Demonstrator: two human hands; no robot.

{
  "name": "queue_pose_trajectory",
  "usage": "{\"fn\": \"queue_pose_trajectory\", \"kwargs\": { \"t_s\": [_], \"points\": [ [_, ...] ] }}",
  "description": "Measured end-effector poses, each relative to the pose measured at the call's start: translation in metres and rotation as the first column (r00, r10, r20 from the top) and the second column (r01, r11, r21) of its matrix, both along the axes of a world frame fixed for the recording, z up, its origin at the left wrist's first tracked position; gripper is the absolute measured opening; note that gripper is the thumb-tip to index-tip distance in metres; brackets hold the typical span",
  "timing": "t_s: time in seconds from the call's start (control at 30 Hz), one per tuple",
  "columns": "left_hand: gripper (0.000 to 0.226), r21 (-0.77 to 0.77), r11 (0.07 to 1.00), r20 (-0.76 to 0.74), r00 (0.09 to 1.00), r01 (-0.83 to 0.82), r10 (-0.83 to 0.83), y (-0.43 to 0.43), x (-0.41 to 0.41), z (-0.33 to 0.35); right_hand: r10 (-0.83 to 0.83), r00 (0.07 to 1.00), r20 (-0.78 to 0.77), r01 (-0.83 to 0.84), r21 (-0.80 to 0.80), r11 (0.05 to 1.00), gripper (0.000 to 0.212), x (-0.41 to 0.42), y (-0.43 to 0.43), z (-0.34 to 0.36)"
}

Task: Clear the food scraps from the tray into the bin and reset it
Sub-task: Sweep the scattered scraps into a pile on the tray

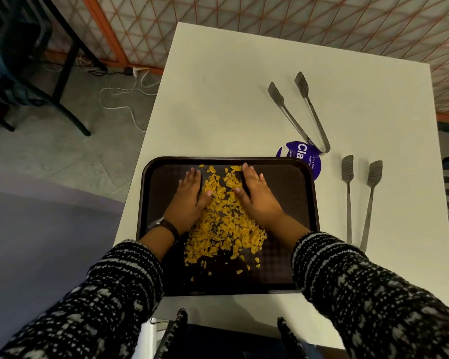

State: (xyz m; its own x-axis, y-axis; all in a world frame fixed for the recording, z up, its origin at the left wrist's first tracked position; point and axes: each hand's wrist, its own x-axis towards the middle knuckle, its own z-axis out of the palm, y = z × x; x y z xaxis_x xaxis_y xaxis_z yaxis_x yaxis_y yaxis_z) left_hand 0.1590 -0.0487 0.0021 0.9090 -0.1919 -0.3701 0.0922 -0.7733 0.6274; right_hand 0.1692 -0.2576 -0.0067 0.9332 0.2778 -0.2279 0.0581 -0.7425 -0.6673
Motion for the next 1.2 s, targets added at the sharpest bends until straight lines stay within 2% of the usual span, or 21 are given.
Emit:
{"fn": "queue_pose_trajectory", "kwargs": {
  "t_s": [0.13,0.3,0.5,0.63,0.83,0.97,1.03,1.2],
  "points": [
    [0.073,0.063,0.998,0.025,0.999,0.032,-0.033,-0.015,0.011,-0.008,0.046,0.999,-0.004,-0.046,0.014,0.999,0.065,-0.002,0.013,-0.005],
    [0.073,0.071,0.997,0.054,0.998,0.030,-0.034,-0.026,0.012,-0.013,0.191,0.978,-0.081,-0.181,0.108,0.977,0.060,-0.018,0.022,-0.003],
    [0.061,0.012,0.991,0.095,0.986,0.134,-0.134,-0.030,0.013,-0.011,0.096,0.993,-0.064,-0.086,0.142,0.986,0.058,-0.018,0.008,0.004],
    [0.053,-0.060,0.973,0.127,0.968,0.224,-0.215,-0.022,0.002,-0.007,0.137,0.990,-0.044,-0.130,0.134,0.982,0.058,0.007,0.013,0.005],
    [0.055,-0.116,0.987,0.178,0.980,0.109,-0.088,0.007,-0.019,-0.003,0.225,0.974,-0.026,-0.223,0.061,0.973,0.058,0.018,0.035,-0.006],
    [0.054,-0.102,0.994,0.172,0.985,0.031,-0.013,0.023,-0.026,-0.007,0.343,0.939,-0.036,-0.337,0.117,0.934,0.054,-0.008,0.033,-0.001],
    [0.055,-0.074,0.997,0.150,0.989,0.021,-0.010,0.025,-0.025,-0.010,0.324,0.945,-0.048,-0.314,0.148,0.938,0.052,-0.018,0.029,0.004],
    [0.067,-0.010,1.000,0.088,0.996,0.020,-0.019,0.008,-0.008,-0.013,0.095,0.995,-0.014,-0.091,0.157,0.983,0.049,-0.036,0.008,0.014]
  ]
}}
